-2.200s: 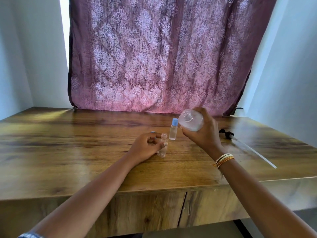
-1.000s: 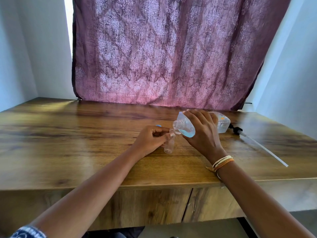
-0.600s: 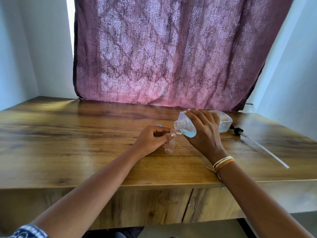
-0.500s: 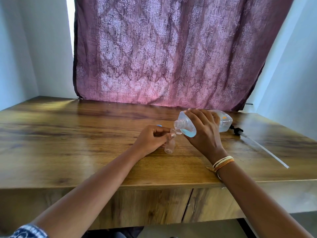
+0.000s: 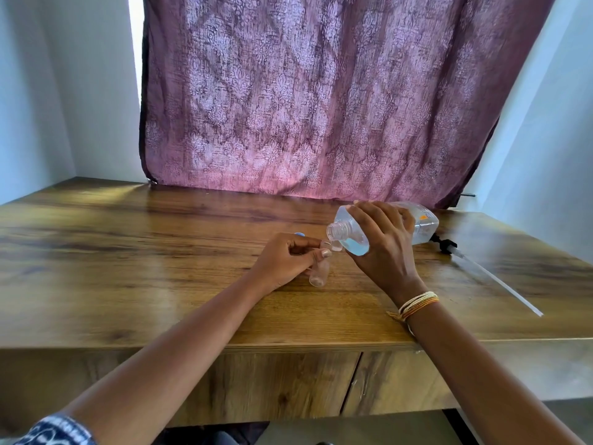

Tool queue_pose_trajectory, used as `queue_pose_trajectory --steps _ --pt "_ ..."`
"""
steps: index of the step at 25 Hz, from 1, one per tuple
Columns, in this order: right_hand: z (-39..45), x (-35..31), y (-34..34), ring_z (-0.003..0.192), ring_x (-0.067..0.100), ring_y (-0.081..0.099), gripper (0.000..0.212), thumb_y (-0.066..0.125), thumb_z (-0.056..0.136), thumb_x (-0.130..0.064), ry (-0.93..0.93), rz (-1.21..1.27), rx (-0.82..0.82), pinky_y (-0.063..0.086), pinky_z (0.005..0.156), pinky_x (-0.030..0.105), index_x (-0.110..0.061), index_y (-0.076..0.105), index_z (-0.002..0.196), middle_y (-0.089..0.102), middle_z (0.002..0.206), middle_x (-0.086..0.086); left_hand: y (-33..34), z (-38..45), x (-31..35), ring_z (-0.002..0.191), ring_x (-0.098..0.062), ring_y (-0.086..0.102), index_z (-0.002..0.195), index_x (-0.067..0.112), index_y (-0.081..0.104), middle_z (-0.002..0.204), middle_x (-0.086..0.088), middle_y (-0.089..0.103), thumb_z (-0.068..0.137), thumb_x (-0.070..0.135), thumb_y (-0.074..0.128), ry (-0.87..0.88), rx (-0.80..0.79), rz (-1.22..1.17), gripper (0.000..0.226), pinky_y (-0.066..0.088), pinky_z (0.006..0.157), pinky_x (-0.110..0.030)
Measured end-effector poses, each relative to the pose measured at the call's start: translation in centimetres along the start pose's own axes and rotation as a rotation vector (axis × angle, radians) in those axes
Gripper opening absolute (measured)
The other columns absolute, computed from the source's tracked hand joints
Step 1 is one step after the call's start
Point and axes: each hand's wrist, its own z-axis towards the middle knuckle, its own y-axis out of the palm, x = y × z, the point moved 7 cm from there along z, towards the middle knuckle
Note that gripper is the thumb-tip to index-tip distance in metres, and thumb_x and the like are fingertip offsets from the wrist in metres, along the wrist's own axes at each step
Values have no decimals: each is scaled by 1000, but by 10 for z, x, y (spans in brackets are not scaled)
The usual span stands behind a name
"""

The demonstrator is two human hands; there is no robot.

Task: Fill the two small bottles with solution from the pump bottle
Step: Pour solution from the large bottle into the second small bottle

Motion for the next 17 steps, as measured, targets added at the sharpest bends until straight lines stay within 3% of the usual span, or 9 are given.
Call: queue_pose_trajectory --steps 4,9,12,17 --pt "0 1 1 114 25 57 48 74 77 -35 7 -18 -5 39 92 56 -22 60 121 64 124 -2 0 -1 1 83 -19 73 92 26 76 83 4 75 84 16 72 -1 -5 -8 14 63 73 -34" --pt "0 0 -1 115 25 58 47 75 77 -32 -6 -32 15 38 93 55 -21 61 120 64 123 -2 0 -1 1 88 -28 74 87 32 77 86 0 77 82 20 74 -7 1 -1 13 62 78 -44" --pt "0 0 -1 115 26 58 47 76 77 -30 -10 -38 23 38 93 55 -22 59 120 64 123 -1 0 -1 2 85 -24 74 85 35 76 84 3 77 81 22 74 -3 -5 0 14 62 78 -44" --pt "1 0 -2 114 26 58 48 76 77 -31 -5 -24 21 39 92 56 -21 60 120 65 123 -1 1 -2 1 85 -26 73 91 26 76 92 -12 77 85 17 72 -16 -4 -9 12 62 77 -39"
